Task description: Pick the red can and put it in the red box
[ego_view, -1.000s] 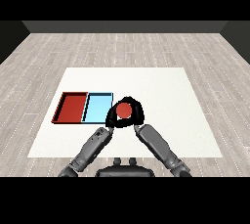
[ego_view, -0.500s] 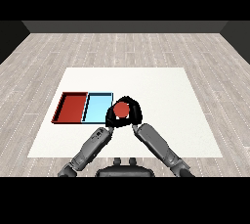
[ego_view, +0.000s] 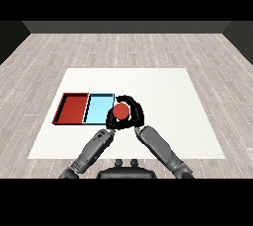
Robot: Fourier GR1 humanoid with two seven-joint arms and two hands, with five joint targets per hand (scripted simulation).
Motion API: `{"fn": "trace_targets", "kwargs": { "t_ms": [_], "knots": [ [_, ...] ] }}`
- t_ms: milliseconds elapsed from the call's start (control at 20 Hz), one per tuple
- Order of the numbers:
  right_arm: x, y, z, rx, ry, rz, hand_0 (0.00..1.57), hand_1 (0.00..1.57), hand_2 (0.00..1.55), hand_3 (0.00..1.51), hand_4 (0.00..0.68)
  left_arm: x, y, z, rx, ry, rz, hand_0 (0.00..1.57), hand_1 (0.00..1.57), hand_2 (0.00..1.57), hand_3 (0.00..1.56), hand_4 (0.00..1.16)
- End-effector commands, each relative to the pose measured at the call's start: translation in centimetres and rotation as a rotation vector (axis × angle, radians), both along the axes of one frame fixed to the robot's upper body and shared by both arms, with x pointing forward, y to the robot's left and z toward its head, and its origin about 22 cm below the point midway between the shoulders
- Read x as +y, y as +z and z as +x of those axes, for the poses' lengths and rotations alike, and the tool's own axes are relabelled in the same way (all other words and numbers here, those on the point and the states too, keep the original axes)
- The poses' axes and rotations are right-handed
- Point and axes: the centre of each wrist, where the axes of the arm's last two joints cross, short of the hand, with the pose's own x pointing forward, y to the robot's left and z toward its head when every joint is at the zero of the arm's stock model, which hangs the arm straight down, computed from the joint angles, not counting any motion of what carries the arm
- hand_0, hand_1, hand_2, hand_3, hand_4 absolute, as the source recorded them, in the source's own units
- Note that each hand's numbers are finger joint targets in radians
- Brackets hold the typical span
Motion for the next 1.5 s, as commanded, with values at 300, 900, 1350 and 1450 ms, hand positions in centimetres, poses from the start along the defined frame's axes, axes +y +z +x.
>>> {"fn": "trace_targets", "kwargs": {
  "t_ms": [300, 900, 1350, 1450],
  "knots": [
    [-1.0, -0.5, 0.1, 0.049, -0.023, -0.037, 0.0, 0.0, 0.0, 0.0, 0.0, 0.1, 0.8, 0.4, -0.04, 0.044, -0.008, 1.57, 1.57, 1.57, 1.49, 1.13],
    [-4.0, 0.4, -0.3, 0.063, -0.013, 0.016, 0.0, 0.0, 0.0, 0.0, 0.0, -0.4, -0.3, -0.4, -0.039, 0.074, 0.028, 1.57, 1.57, 1.57, 1.47, 1.13],
    [-11.3, 1.3, -2.2, 0.025, -0.041, 0.094, 0.0, 0.0, 0.0, 0.0, 0.0, 4.3, 1.1, 2.5, -0.056, 0.147, 0.054, 1.57, 1.57, 1.57, 1.47, 1.13],
    [-11.9, 1.4, -2.7, 0.01, -0.076, 0.1, 0.0, 0.0, 0.0, 0.0, 0.0, 6.4, 3.0, 2.1, -0.073, 0.167, 0.053, 1.57, 1.57, 1.57, 1.48, 1.13]
  ]
}}
